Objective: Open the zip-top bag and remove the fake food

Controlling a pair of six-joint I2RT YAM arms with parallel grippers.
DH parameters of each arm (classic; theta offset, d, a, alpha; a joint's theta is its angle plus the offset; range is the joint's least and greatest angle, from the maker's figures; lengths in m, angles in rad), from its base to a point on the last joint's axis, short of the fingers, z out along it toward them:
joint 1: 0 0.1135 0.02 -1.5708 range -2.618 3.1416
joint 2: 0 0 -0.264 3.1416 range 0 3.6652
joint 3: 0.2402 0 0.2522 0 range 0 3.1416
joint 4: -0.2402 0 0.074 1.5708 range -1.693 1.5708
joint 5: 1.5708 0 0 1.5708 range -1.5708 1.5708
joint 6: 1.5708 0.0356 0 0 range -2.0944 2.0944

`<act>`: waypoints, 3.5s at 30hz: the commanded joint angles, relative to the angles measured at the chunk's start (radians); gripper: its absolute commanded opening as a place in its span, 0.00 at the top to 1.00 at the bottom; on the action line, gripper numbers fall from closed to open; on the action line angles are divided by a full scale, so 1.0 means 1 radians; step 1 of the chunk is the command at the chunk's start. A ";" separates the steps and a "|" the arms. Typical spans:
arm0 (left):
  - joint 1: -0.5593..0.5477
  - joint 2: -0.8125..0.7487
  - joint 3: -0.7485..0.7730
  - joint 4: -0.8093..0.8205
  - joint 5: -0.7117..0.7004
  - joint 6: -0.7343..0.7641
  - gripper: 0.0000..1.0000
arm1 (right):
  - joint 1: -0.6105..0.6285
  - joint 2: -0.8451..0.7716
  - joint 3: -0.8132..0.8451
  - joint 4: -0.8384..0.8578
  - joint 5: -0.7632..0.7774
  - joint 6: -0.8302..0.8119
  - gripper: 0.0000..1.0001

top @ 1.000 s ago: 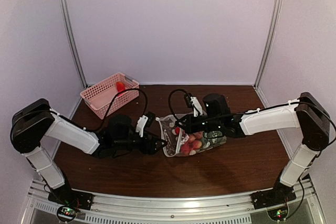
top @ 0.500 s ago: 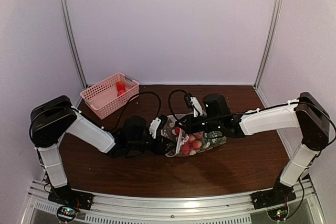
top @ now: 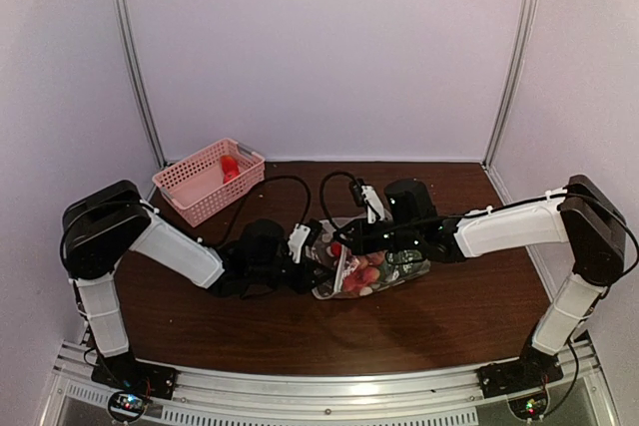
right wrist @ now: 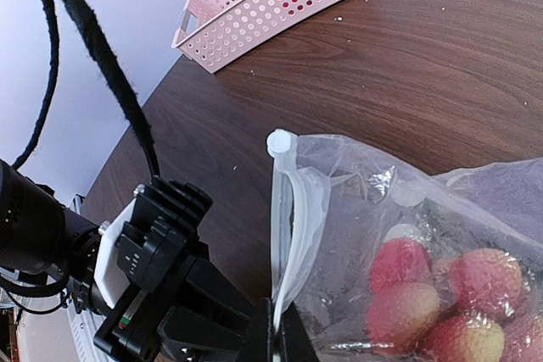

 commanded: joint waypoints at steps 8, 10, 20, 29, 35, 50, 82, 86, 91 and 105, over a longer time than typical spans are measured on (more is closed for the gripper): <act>-0.001 -0.202 -0.028 -0.148 -0.083 0.061 1.00 | 0.002 -0.003 -0.010 0.002 0.023 -0.010 1.00; -0.002 -0.241 -0.033 -0.179 -0.081 0.078 1.00 | 0.001 -0.006 -0.013 0.004 0.027 -0.010 1.00; 0.000 -0.451 -0.038 -0.396 -0.102 0.147 1.00 | -0.010 -0.011 -0.006 0.000 0.018 0.002 1.00; 0.073 -0.680 -0.068 -0.527 -0.164 0.158 1.00 | -0.016 -0.002 0.000 0.011 -0.007 0.010 1.00; 0.232 -0.771 -0.003 -0.596 -0.133 0.179 1.00 | -0.016 -0.004 0.000 0.005 -0.012 0.005 1.00; 0.602 -0.676 0.249 -0.630 -0.113 0.159 1.00 | -0.016 -0.001 -0.003 0.004 -0.020 0.000 1.00; 0.880 0.114 0.627 -0.544 -0.145 0.087 1.00 | -0.017 0.025 0.010 0.020 -0.051 0.008 1.00; 0.891 0.175 0.690 -0.603 -0.142 0.071 1.00 | -0.017 0.023 0.017 0.013 -0.049 0.008 1.00; 0.902 0.196 0.709 -0.641 -0.112 0.042 0.85 | -0.018 0.014 0.013 0.011 -0.046 0.008 1.00; 0.900 -0.113 0.566 -0.622 -0.070 0.046 0.42 | -0.016 -0.003 0.009 0.009 -0.041 0.003 1.00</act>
